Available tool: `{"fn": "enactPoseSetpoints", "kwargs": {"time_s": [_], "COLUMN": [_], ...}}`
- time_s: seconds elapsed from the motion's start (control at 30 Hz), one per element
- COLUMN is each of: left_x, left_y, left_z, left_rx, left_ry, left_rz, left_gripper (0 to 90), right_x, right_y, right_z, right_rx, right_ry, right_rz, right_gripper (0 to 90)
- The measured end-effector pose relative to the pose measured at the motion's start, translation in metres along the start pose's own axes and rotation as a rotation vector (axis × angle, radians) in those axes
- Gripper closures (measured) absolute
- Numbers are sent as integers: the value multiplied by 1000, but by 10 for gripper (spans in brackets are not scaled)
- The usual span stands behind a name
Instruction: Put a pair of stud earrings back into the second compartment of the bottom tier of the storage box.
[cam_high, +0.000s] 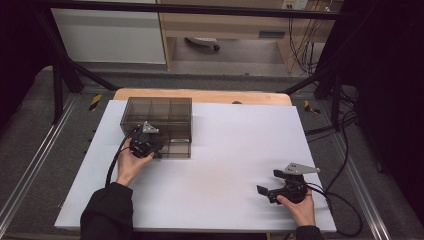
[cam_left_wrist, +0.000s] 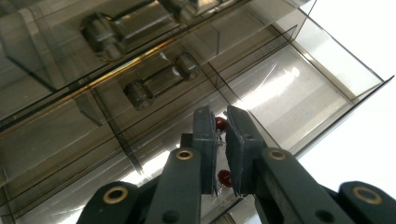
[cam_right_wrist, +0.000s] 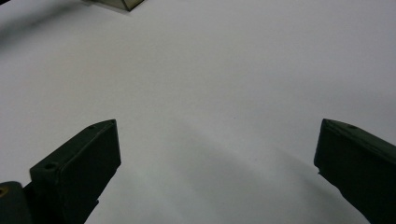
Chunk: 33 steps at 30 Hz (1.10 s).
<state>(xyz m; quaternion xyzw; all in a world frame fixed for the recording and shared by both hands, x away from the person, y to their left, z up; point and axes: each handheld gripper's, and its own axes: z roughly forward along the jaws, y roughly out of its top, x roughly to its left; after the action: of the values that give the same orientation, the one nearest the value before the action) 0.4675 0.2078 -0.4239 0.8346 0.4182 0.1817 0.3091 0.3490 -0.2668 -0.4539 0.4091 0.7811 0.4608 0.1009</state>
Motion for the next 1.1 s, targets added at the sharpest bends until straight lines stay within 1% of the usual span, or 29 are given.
{"fn": "enactPoseSetpoints", "kwargs": {"time_s": [0.03,0.07,0.17,0.2,0.4,0.47,0.5,0.53,0.57,0.6,0.63,0.67,0.7,0.73,0.83,0.87,0.97,1.1], "left_x": [1,1,1,1,-2,-3,-3,-3,-3,-4,-6,-7,-8,-9,-12,-13,-14,-17], "left_y": [0,0,0,0,2,2,2,2,2,2,2,2,2,2,2,1,-2,-9], "left_z": [1,2,1,0,-13,-16,-18,-20,-21,-24,-27,-29,-31,-33,-38,-40,-43,-46], "left_rx": [6,7,6,-1,-47,-54,-58,-61,-63,-61,-55,-59,-61,-60,-63,-69,-90,-86], "left_ry": [4,4,-1,-5,-13,-18,-21,-22,-26,-34,-35,-32,-34,-41,-52,-56,-63,-68], "left_rz": [3,-3,-5,-6,-11,-10,-9,0,1,0,-3,-2,1,5,13,6,4,8], "left_gripper": [817,805,740,740,641,593,550,526,526,504,459,459,410,410,338,315,260,171], "right_x": [0,0,0,0,0,0,0,0,0,0,0,0,0,0,0,0,0,0], "right_y": [0,0,0,0,0,0,0,0,0,0,0,0,0,0,0,0,0,0], "right_z": [0,0,0,0,0,0,0,0,0,0,0,0,0,0,0,0,0,0], "right_rx": [-1,-1,-2,-2,-4,-4,-1,0,0,0,-2,-2,-6,-6,-5,-5,-8,-9], "right_ry": [0,0,0,0,-1,-1,0,0,0,1,1,1,1,1,1,1,1,1], "right_rz": [-1,-2,-1,-1,-4,-3,-2,-1,-1,-1,-1,-1,-4,-4,-3,-3,-4,-4], "right_gripper": [11,11,11,11,11,11,11,11,11,11,11,11,11,11,11,11,11,11]}}
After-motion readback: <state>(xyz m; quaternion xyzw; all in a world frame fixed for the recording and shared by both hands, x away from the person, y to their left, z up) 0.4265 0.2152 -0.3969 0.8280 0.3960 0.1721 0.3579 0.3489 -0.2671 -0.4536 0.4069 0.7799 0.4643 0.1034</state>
